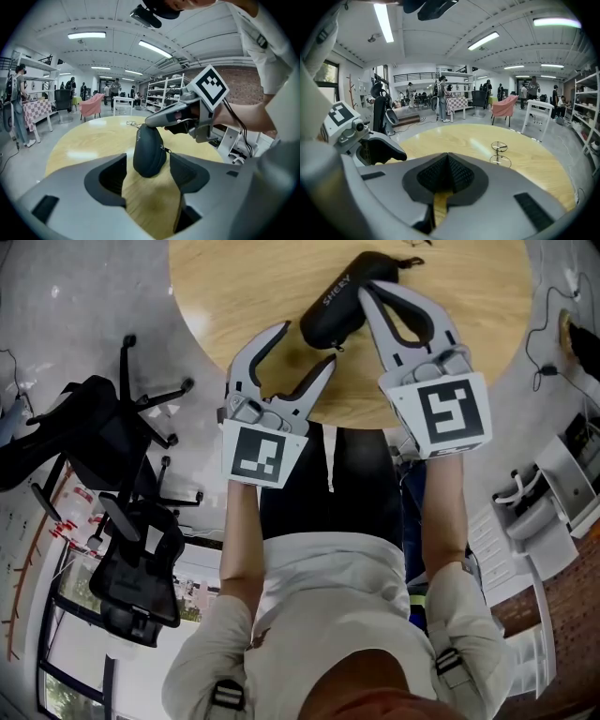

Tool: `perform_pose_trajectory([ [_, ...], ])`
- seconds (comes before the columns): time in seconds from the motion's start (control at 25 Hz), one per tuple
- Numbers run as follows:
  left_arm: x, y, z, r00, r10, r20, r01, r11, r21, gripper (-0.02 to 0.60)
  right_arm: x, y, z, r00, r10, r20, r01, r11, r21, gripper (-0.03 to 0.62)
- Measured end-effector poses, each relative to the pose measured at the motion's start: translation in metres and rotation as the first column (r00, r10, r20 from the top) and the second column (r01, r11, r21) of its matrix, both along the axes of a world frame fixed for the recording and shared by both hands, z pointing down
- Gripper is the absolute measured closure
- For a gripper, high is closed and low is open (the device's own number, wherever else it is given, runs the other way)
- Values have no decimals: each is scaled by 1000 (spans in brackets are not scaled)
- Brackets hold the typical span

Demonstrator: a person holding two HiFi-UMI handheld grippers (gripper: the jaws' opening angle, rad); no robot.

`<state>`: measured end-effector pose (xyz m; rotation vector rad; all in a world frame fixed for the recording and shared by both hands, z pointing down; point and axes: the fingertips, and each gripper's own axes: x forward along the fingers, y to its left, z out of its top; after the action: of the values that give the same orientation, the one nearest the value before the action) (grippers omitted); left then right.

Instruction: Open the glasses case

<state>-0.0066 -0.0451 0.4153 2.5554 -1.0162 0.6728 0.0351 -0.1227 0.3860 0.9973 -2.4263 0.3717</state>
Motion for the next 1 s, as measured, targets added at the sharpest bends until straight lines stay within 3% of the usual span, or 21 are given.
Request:
perform_pose_trajectory([
  [0.6,5,-25,21,998,-34,54,33,999,18,261,-22,-18,-3,996,-32,79,33,999,-17,574],
  [1.0,9,-29,31,991,-21,131,21,1000,4,261,-31,-27,-3,993,-35,111,39,999,-37,574],
])
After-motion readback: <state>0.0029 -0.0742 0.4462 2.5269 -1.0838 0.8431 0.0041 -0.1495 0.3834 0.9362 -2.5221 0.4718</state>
